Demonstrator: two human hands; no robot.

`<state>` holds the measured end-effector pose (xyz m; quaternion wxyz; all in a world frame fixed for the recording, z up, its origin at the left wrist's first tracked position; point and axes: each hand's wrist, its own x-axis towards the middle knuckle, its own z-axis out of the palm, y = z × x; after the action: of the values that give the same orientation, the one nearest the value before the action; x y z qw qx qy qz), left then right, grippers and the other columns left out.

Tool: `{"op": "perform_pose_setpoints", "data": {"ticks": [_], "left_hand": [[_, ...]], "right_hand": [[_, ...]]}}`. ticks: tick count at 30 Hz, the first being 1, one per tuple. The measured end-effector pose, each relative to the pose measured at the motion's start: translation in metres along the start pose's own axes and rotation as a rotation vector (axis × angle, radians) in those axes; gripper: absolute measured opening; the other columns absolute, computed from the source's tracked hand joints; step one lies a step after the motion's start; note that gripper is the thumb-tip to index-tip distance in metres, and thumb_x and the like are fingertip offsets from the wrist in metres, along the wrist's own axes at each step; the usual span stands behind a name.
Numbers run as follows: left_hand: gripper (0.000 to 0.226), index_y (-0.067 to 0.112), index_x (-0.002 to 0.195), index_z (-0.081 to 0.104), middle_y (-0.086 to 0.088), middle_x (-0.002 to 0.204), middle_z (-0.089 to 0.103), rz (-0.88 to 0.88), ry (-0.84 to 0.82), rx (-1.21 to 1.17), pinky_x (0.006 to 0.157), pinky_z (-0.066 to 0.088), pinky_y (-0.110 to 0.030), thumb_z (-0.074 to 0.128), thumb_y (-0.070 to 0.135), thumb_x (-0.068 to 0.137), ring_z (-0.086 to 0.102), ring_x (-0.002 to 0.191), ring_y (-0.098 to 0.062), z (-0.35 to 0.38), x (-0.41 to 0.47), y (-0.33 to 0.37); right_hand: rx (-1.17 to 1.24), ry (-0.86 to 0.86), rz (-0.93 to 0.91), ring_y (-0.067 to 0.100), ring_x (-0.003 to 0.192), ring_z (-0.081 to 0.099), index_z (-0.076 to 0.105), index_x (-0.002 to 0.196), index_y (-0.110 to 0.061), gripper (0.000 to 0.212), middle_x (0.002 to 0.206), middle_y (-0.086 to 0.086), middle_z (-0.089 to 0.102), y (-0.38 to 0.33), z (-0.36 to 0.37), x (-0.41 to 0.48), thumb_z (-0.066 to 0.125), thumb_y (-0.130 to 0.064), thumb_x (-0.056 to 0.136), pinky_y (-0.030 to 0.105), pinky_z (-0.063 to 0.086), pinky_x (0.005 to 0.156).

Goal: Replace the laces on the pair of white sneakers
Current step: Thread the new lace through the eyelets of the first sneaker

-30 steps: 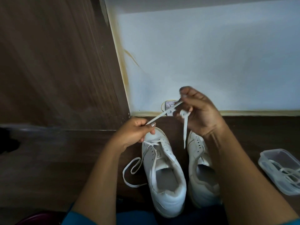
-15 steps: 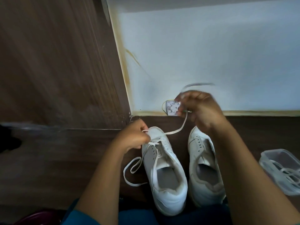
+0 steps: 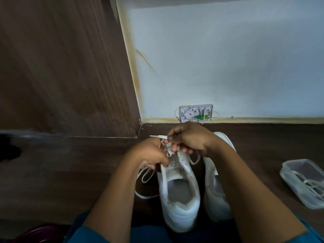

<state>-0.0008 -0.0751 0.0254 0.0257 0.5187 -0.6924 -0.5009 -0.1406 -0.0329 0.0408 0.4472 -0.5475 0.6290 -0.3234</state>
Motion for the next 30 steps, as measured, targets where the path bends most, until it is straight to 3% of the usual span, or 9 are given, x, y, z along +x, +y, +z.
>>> {"op": "perform_pose_setpoints", "data": {"ticks": [3, 6, 9, 11, 13, 16, 19, 25, 30], "left_hand": [[0.036, 0.013, 0.082, 0.054, -0.011, 0.079, 0.051, 0.035, 0.036, -0.029, 0.062, 0.040, -0.034, 0.060, -0.003, 0.051, 0.051, 0.075, -0.023, -0.003, 0.002, -0.005], [0.033, 0.011, 0.081, 0.061, -0.014, 0.083, 0.055, 0.030, 0.070, -0.036, 0.067, 0.034, -0.033, 0.057, -0.008, 0.054, 0.051, 0.079, -0.025, -0.004, 0.011, -0.009], [0.015, 0.007, 0.072, 0.059, -0.008, 0.063, 0.047, 0.063, 0.150, 0.059, 0.054, 0.028, -0.022, 0.061, -0.008, 0.068, 0.043, 0.060, -0.020, 0.000, 0.014, -0.008], [0.011, 0.004, 0.074, 0.062, -0.007, 0.060, 0.045, 0.115, 0.183, 0.161, 0.049, 0.024, -0.023, 0.072, 0.005, 0.070, 0.039, 0.052, -0.018, 0.005, 0.015, -0.006], [0.011, 0.005, 0.071, 0.066, -0.007, 0.061, 0.052, 0.138, 0.167, 0.198, 0.049, 0.029, -0.022, 0.076, 0.009, 0.071, 0.043, 0.052, -0.017, 0.007, 0.016, -0.005], [0.022, 0.013, 0.062, 0.061, -0.004, 0.058, 0.054, 0.124, 0.152, 0.097, 0.049, 0.031, -0.017, 0.070, -0.004, 0.073, 0.045, 0.055, -0.012, 0.004, 0.022, -0.009], [0.023, 0.012, 0.066, 0.059, -0.004, 0.057, 0.048, 0.069, 0.144, -0.015, 0.037, 0.022, -0.010, 0.064, -0.009, 0.075, 0.037, 0.053, -0.012, 0.002, 0.024, -0.015], [0.025, 0.009, 0.063, 0.062, -0.005, 0.056, 0.053, 0.023, 0.129, -0.130, 0.055, 0.024, -0.024, 0.061, -0.013, 0.073, 0.042, 0.067, -0.021, 0.000, 0.026, -0.021], [0.038, 0.012, 0.046, 0.067, -0.017, 0.074, 0.055, -0.005, 0.130, -0.207, 0.068, 0.031, -0.032, 0.060, -0.016, 0.070, 0.046, 0.077, -0.028, -0.002, 0.027, -0.022]], "right_hand": [[-0.036, -0.087, 0.061, 0.020, 0.054, 0.053, 0.065, 0.080, -0.005, 0.018, 0.084, 0.025, 0.068, 0.009, 0.006, 0.005, 0.052, 0.005, 0.088, 0.016, 0.036, 0.038], [-0.316, -0.101, 0.075, 0.011, 0.044, 0.043, 0.071, 0.082, -0.002, 0.009, 0.067, 0.012, 0.065, 0.016, 0.008, 0.007, 0.063, 0.001, 0.078, 0.018, 0.030, 0.038], [-0.256, 0.043, -0.007, 0.001, 0.045, 0.045, 0.073, 0.070, -0.010, 0.006, 0.056, 0.001, 0.061, 0.015, 0.004, 0.005, 0.075, -0.006, 0.074, 0.015, 0.034, 0.048], [-0.158, 0.117, -0.015, -0.001, 0.042, 0.048, 0.070, 0.063, -0.012, 0.016, 0.058, 0.005, 0.064, 0.015, 0.000, 0.003, 0.072, -0.006, 0.078, 0.012, 0.035, 0.045], [-0.101, 0.094, 0.083, 0.009, 0.046, 0.051, 0.065, 0.062, -0.006, 0.020, 0.066, 0.015, 0.064, 0.015, -0.002, 0.003, 0.066, 0.002, 0.081, 0.014, 0.037, 0.040], [-0.203, -0.025, 0.190, 0.015, 0.049, 0.049, 0.066, 0.078, 0.006, 0.015, 0.067, 0.016, 0.060, 0.013, 0.004, 0.001, 0.055, 0.005, 0.088, 0.020, 0.041, 0.046], [-0.257, -0.029, 0.189, 0.015, 0.050, 0.049, 0.068, 0.093, 0.008, 0.018, 0.061, 0.009, 0.055, 0.012, 0.009, 0.003, 0.050, 0.005, 0.090, 0.022, 0.042, 0.053], [-0.415, 0.039, 0.100, 0.017, 0.060, 0.062, 0.074, 0.087, 0.001, 0.015, 0.063, 0.008, 0.064, 0.017, 0.012, 0.006, 0.061, -0.005, 0.082, 0.032, 0.055, 0.076], [-0.493, 0.164, 0.042, 0.022, 0.071, 0.063, 0.069, 0.073, -0.008, 0.015, 0.074, 0.013, 0.066, 0.021, 0.017, 0.009, 0.059, -0.011, 0.083, 0.026, 0.050, 0.067]]}}
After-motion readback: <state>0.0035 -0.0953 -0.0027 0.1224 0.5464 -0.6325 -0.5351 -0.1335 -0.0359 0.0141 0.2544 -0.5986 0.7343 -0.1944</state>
